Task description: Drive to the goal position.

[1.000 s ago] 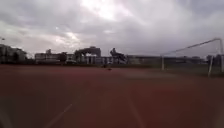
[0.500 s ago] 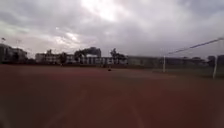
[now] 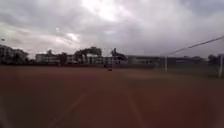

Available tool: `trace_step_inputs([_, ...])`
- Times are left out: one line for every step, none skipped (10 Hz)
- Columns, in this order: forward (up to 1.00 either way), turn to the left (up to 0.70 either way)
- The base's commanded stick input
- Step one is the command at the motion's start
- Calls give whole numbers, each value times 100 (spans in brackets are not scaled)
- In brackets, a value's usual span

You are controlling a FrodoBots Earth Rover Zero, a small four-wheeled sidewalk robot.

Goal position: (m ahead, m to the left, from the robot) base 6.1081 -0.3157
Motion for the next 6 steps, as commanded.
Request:
trace_step_inputs([70,0])
trace_step_inputs([70,-29])
trace_step_inputs([70,-16])
trace_step_inputs([70,-5])
trace_step_inputs([70,-13])
trace_step_inputs([70,-35])
